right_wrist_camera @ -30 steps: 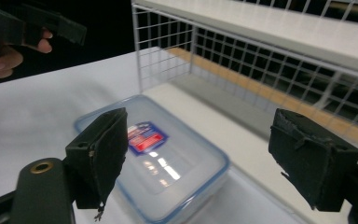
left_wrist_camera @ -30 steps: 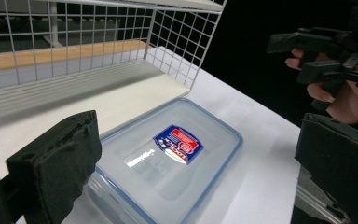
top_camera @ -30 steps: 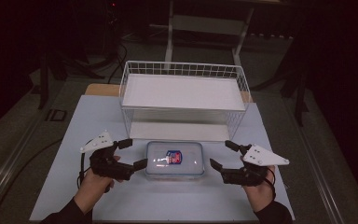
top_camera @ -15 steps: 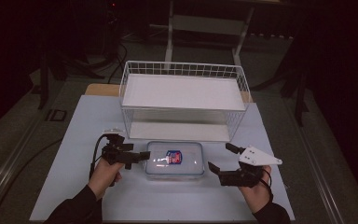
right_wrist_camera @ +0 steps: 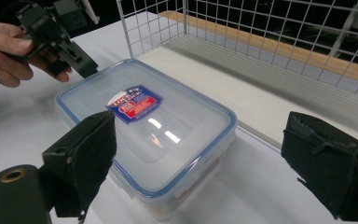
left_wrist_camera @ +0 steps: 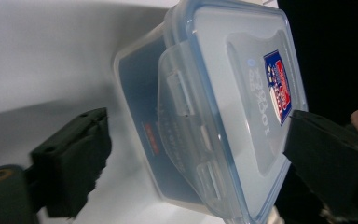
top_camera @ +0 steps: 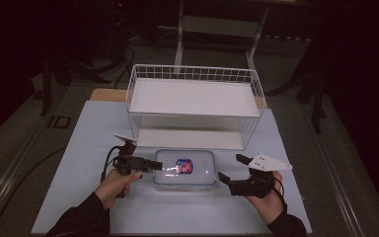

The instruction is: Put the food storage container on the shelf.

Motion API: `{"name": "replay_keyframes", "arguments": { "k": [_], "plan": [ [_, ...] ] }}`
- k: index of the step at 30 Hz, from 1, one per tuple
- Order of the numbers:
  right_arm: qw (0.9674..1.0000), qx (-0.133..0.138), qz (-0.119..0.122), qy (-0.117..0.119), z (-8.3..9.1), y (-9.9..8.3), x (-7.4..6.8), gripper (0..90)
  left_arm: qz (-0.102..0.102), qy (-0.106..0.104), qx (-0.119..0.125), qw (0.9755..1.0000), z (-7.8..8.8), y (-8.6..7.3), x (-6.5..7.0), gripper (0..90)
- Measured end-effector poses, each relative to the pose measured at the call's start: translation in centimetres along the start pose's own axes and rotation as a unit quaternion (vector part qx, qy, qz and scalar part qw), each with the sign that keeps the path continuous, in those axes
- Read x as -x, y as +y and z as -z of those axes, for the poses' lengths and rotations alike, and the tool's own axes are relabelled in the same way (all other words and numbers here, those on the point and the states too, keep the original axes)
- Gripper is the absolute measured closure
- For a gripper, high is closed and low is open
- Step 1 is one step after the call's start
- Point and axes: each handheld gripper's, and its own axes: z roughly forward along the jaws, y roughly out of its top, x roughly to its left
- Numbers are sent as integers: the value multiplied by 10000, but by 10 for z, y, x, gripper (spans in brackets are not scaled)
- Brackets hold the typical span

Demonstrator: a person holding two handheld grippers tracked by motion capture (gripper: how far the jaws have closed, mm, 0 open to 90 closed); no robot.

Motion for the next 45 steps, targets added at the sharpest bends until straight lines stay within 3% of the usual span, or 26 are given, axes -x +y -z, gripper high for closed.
{"name": "replay_keyframes", "arguments": {
  "k": [2, 5, 7, 8, 12, 14, 16, 22, 25, 27, 28, 29, 31, 32, 33, 36, 37, 38, 40, 45],
  "plan": [
    [9999, -74, -52, 64, -2, -1, 1, 103, 159, -118, -15, 9998, -1, 0, -3, 150],
    [9998, -124, -85, 89, -4, -2, 3, 104, 201, -216, -36, 9996, -1, 0, -6, 219],
    [9996, -186, -145, 126, -6, -3, 4, 104, 305, -449, -72, 9985, -1, 0, -10, 303],
    [9995, -199, -189, 142, -6, -3, 5, 104, 310, -458, -85, 9984, -2, 0, -10, 336],
    [9990, -232, -333, 193, -7, -4, 8, 123, 363, -627, -130, 9973, -4, 0, -13, 375],
    [9987, -262, -376, 207, -7, -5, 10, 129, 334, -666, -99, 9972, -4, 0, -12, 420],
    [9978, -324, -519, 270, -8, -5, 12, 144, 153, -651, -142, 9977, 0, 0, -10, 469],
    [9929, -556, -941, 469, -15, -9, 18, 170, 9, -683, -120, 9976, 0, -2, -10, 475],
    [9855, -731, -1370, 685, -24, -13, 26, 185, -47, -750, -99, 9971, 1, -4, -9, 490],
    [9794, -857, -1646, 803, -29, -17, 33, 199, -190, -745, -96, 9970, 2, -6, -7, 495],
    [9794, -857, -1646, 803, -29, -17, 33, 199, -190, -745, -96, 9970, 2, -6, -7, 503],
    [9729, -943, -1911, 899, -34, -20, 39, 220, -264, -769, -55, 9967, 3, -8, -4, 511],
    [9660, -1014, -2150, 1017, -39, -23, 44, 231, -433, -719, -41, 9965, 5, -10, -1, 515],
    [9660, -1014, -2150, 1017, -39, -23, 44, 231, -433, -719, -41, 9965, 5, -10, -1, 519],
    [9586, -1076, -2361, 1177, -42, -26, 48, 243, -516, -729, -9, 9960, 5, -12, 1, 524],
    [9469, -1179, -2652, 1384, -47, -30, 51, 286, -641, -721, 5, 9953, 7, -15, 3, 532],
    [9469, -1179, -2652, 1384, -47, -30, 51, 286, -641, -721, 5, 9953, 7, -15, 3, 534],
    [9428, -1262, -2711, 1474, -50, -33, 52, 319, -708, -710, 4, 9950, 7, -16, 4, 534],
    [9381, -1293, -2800, 1573, -51, -34, 53, 360, -834, -695, 0, 9941, 8, -18, 8, 540],
    [9343, -1336, -2872, 1634, -51, -36, 53, 429, -878, -696, 26, 9937, 9, -20, 8, 549]
  ]
}}
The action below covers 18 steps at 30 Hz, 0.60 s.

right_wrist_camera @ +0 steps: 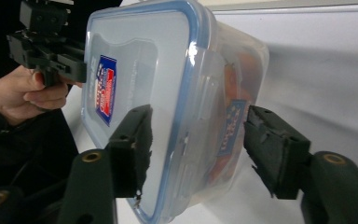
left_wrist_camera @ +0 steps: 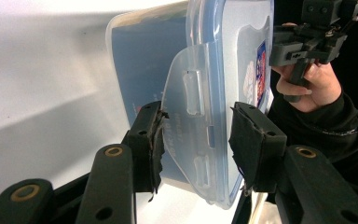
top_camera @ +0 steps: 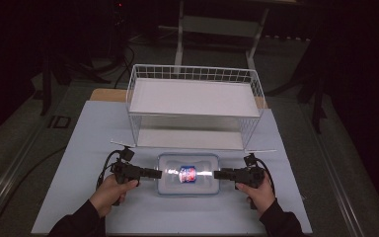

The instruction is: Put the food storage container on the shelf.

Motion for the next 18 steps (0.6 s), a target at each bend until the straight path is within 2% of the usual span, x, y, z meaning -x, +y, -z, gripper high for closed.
{"name": "replay_keyframes", "arguments": {
  "k": [5, 10, 14, 16, 18],
  "plan": [
    [9999, -35, 30, 101, 1, -2, -2, 509, -58, 0, 13, 10000, 1, -2, 1, 553],
    [10000, -27, 1, 83, 0, -4, -5, 510, -88, 39, 37, 9999, 1, -3, 3, 554],
    [10000, 59, -7, -25, 1, -8, -10, 521, -53, 200, 111, 9997, 1, -7, 10, 553],
    [9999, 60, 11, -150, 2, -9, -16, 524, -143, 361, 215, 9990, 1, -11, 18, 551],
    [9999, 55, 6, -162, 3, -10, -17, 525, -126, 369, 253, 9989, 2, -12, 19, 551]
  ]
}}
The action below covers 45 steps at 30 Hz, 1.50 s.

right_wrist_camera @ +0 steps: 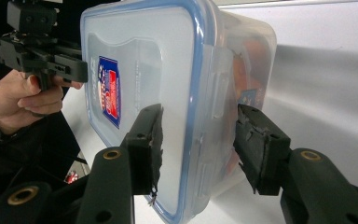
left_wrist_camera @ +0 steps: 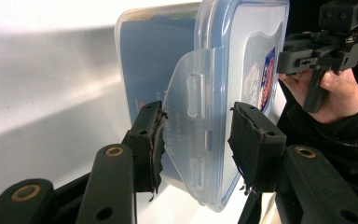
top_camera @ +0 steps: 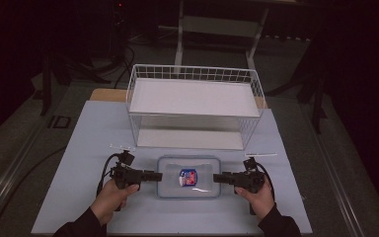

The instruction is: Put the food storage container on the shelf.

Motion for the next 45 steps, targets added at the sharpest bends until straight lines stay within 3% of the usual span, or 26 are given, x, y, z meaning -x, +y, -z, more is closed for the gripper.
{"name": "replay_keyframes", "arguments": {
  "k": [8, 12, 21, 28, 32, 37, 45],
  "plan": [
    [9998, 180, 109, -12, 11, 6, -11, 526, -207, -6, 173, 9996, 9, 11, 14, 551],
    [9990, 372, 241, -36, 24, 17, -23, 527, -379, -18, 319, 9988, 17, 23, 29, 551],
    [9972, 609, 438, -63, 43, 39, -43, 528, -551, -34, 498, 9972, 33, 44, 51, 551],
    [9943, 844, 644, -67, 56, 68, -62, 529, -780, -3, 721, 9943, 53, 72, 68, 551],
    [9930, 959, 694, -55, 61, 82, -70, 529, -804, -12, 806, 9935, 60, 83, 73, 551],
    [9909, 1089, 782, -83, 68, 103, -80, 530, -904, -27, 947, 9914, 71, 107, 82, 551],
    [9902, 1159, 767, -99, 72, 134, -82, 529, -998, 40, 1047, 9895, 78, 139, 86, 551]
  ]
}}
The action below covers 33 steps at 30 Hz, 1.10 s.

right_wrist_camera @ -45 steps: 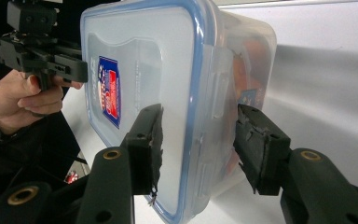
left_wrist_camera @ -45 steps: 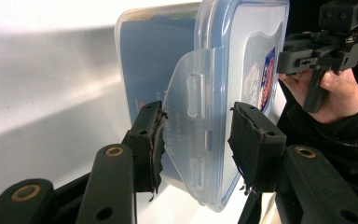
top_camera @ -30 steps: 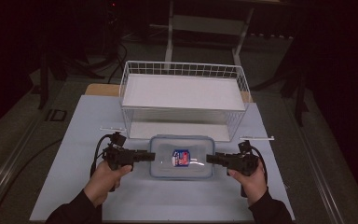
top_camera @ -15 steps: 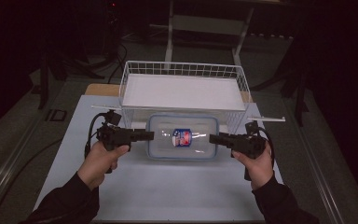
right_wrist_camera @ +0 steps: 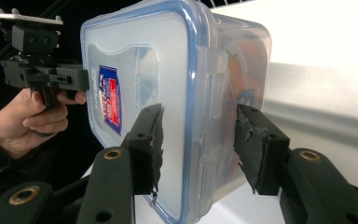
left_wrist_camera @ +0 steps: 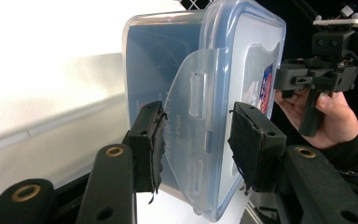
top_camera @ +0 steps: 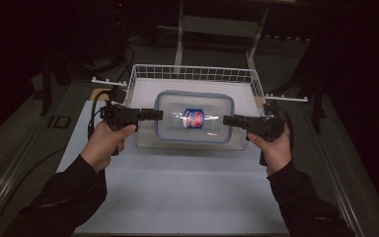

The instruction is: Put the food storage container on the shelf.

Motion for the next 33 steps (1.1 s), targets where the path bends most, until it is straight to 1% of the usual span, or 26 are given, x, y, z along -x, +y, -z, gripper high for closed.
{"name": "replay_keyframes", "arguments": {
  "k": [1, 2, 3, 4, 5, 6, 7, 8, 9, 12, 13, 15, 18, 19, 20, 21, 23, 24, 30, 31, 33],
  "plan": [
    [10000, 0, 8, -23, 0, 4, 0, 529, 0, 0, 0, 10000, 0, 0, 0, 551],
    [10000, 0, 8, -23, 0, 4, 0, 529, 9, -11, -27, 10000, -1, 4, -2, 551],
    [10000, 12, -5, -30, -1, 11, 2, 529, 20, -8, -4, 10000, -2, 8, -2, 550],
    [10000, 7, -5, -44, -2, 15, 3, 528, 15, 24, -10, 10000, -3, 16, -3, 550],
    [10000, 7, -5, -44, -2, 15, 3, 528, 15, 24, -10, 10000, -3, 16, -3, 550],
    [10000, 1, -31, -24, -3, 22, 7, 528, -2, 43, 39, 10000, -4, 20, -3, 550],
    [10000, -12, -22, -28, -4, 25, 8, 528, -53, 90, 78, 9999, -6, 27, -3, 549],
    [10000, -12, -22, -28, -4, 25, 8, 528, -53, 90, 78, 9999, -6, 27, -3, 549],
    [10000, -13, -29, -19, -4, 28, 10, 528, -38, 88, 150, 9998, -7, 30, -4, 549],
    [10000, 38, -26, -43, -3, 38, 13, 528, 1, 84, 202, 9998, -11, 37, -6, 549],
    [10000, 64, -17, -73, -3, 43, 15, 528, 57, 75, 191, 9998, -15, 41, -9, 548],
    [9999, 67, -29, -114, -5, 47, 18, 528, 95, 80, 174, 9998, -18, 46, -13, 548],
    [9999, 69, -65, -141, -7, 51, 23, 527, 135, 108, 190, 9997, -22, 49, -17, 547],
    [9998, 69, -87, -178, -9, 55, 27, 527, 191, 97, 168, 9996, -27, 52, -21, 544],
    [9998, 69, -87, -178, -9, 55, 27, 527, 191, 97, 168, 9996, -27, 52, -21, 544],
    [9997, 79, -113, -188, -10, 56, 28, 527, 238, 81, 174, 9995, -27, 54, -23, 544],
    [9997, 94, -117, -205, -12, 59, 30, 527, 197, 132, 191, 9995, -29, 56, -24, 540],
    [9997, 94, -123, -205, -13, 61, 31, 527, 238, 107, 204, 9995, -30, 57, -26, 539],
    [9996, 6, -193, -213, -15, 67, 35, 519, 288, 137, 202, 9993, -32, 60, -28, 536],
    [9994, -75, -117, -320, -18, 70, 34, 503, 260, 195, 207, 9993, -33, 62, -28, 534],
    [9992, -84, -154, -362, -19, 72, 34, 501, 252, 223, 228, 9992, -34, 63, -29, 525]
  ]
}}
